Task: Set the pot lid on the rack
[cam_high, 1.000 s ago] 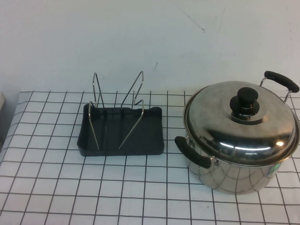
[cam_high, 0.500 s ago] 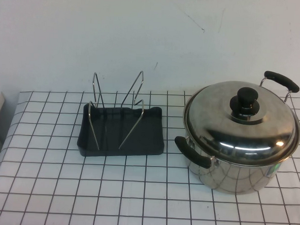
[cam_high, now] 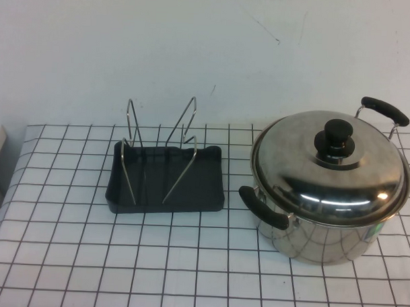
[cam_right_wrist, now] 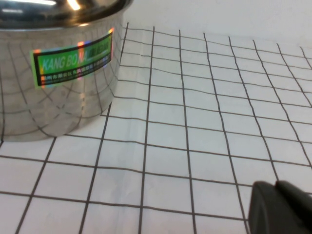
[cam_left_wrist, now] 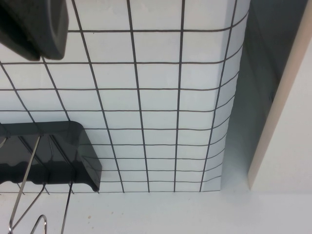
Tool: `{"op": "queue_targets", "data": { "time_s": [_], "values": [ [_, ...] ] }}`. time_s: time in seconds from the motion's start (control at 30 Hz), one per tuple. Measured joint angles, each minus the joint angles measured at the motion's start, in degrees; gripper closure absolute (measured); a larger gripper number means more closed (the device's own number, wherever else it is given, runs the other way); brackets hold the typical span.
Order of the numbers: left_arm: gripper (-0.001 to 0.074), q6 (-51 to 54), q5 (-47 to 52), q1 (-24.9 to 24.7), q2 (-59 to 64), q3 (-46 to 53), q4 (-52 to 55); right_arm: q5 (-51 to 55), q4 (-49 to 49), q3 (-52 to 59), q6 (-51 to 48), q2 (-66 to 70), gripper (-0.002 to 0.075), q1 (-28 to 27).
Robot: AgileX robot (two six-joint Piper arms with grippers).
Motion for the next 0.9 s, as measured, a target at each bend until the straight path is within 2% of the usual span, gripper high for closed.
{"op": "queue_targets", "data": {
  "time_s": [0.9],
  "values": [
    [0.0737, -0.08, 0.00, 0.00, 0.00, 0.00, 0.11, 0.00, -0.09, 0.00, 0.00, 0.00, 0.0728, 1.65]
  ]
}}
